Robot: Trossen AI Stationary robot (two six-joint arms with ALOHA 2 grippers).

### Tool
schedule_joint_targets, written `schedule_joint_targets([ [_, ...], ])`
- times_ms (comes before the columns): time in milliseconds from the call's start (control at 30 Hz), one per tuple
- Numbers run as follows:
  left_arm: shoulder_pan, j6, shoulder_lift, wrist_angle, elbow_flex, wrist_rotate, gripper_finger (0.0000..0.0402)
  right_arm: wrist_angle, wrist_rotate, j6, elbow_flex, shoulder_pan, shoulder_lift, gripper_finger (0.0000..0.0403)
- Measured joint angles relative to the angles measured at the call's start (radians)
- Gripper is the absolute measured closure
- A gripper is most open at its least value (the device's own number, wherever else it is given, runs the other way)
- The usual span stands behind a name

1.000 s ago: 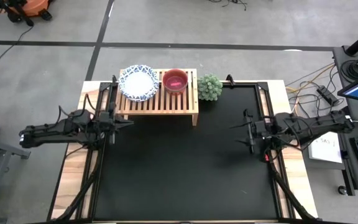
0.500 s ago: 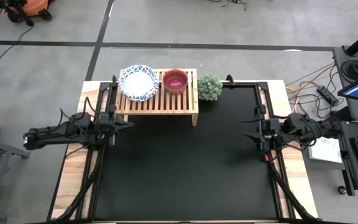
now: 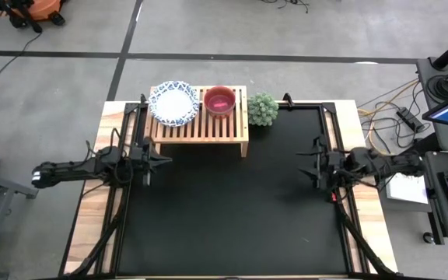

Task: Place and stack bowls onto a shelf
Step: Return to Home Position

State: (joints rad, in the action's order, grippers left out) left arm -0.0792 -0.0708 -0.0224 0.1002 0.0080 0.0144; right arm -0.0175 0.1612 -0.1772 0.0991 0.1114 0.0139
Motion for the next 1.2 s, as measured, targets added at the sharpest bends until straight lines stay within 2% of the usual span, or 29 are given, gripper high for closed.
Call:
schedule_joint_targets([
  [100, 0.0, -0.011, -0.014, 0.001, 0.002, -0.007, 0.0401, -0.133, 0.001, -0.004, -0.075, -0.006, 0.0, 0.0184],
  [300, 0.0, 0.005, -0.017, 0.005, 0.002, -0.029, 0.0402, -0.085, 0.008, 0.009, -0.087, -0.014, 0.023, 0.0184],
  [500, 0.001, -0.085, -0.027, -0.02, 0.006, -0.035, 0.0402, -0.038, 0.052, 0.047, -0.087, -0.014, 0.028, 0.0184],
  [600, 0.002, -0.218, -0.033, -0.056, 0.013, -0.166, 0.0401, -0.029, 0.049, 0.055, -0.087, -0.014, 0.032, 0.0184],
  [667, 0.002, -0.282, -0.035, -0.069, 0.01, -0.206, 0.0402, -0.028, 0.049, 0.021, -0.087, -0.014, 0.04, 0.0184],
  [867, 0.002, -0.454, -0.041, -0.069, 0.008, -0.171, 0.0402, -0.025, 0.049, 0.002, -0.087, -0.014, 0.046, 0.0184],
  [1200, 0.002, -0.462, -0.05, -0.07, 0.009, -0.171, 0.0402, -0.023, 0.049, 0.002, -0.087, -0.014, 0.047, 0.0184],
])
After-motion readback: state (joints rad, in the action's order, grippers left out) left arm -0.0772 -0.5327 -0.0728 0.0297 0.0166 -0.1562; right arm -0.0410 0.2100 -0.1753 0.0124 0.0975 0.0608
